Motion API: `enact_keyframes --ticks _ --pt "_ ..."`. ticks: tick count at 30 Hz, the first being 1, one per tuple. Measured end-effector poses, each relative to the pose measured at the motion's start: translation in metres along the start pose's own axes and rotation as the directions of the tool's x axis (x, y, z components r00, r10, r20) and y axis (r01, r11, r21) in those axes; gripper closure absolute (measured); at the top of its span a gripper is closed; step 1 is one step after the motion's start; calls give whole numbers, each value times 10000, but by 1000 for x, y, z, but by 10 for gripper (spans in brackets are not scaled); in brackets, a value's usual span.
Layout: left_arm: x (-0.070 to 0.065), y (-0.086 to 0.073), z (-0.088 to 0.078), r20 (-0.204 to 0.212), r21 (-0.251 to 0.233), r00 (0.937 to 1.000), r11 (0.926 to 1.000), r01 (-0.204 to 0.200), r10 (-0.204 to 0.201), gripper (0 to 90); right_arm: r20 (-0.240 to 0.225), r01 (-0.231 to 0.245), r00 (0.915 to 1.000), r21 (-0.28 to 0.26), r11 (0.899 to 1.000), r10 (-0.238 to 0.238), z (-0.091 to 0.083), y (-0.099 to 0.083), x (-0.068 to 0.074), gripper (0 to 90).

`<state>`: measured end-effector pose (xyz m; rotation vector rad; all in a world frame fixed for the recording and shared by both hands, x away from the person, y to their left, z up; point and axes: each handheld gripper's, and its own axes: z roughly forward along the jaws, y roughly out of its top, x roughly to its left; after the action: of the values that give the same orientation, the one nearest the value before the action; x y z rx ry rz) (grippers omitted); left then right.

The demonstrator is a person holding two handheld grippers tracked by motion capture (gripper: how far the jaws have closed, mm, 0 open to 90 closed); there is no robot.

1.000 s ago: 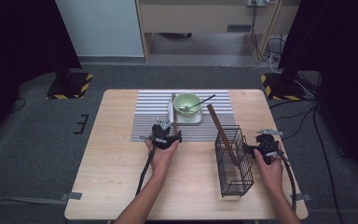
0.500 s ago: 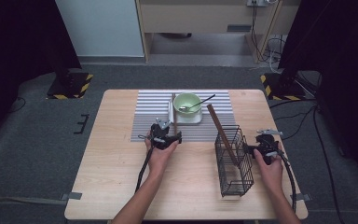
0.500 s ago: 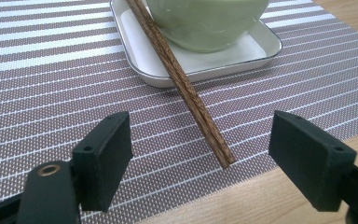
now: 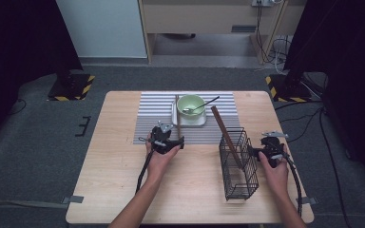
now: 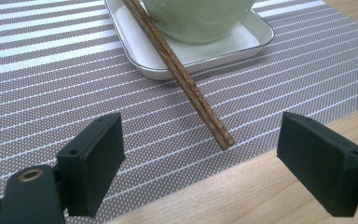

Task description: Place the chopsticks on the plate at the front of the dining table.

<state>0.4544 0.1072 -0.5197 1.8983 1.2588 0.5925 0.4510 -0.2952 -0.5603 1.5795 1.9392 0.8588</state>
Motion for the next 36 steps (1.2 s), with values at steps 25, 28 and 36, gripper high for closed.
enact_keyframes --ticks 25,28,36 --pt "27 -19 -40 519 14 9987 10000 21 -21 98 8 -13 10000 15 10000 13 0 0 0 48" --pt "31 -22 -45 507 0 9987 10000 91 -91 93 10 -10 10000 13 10000 10 0 0 0 48" --pt "38 -30 -56 585 -72 9981 9998 179 -175 91 9 -14 10000 14 10000 14 0 0 0 48"
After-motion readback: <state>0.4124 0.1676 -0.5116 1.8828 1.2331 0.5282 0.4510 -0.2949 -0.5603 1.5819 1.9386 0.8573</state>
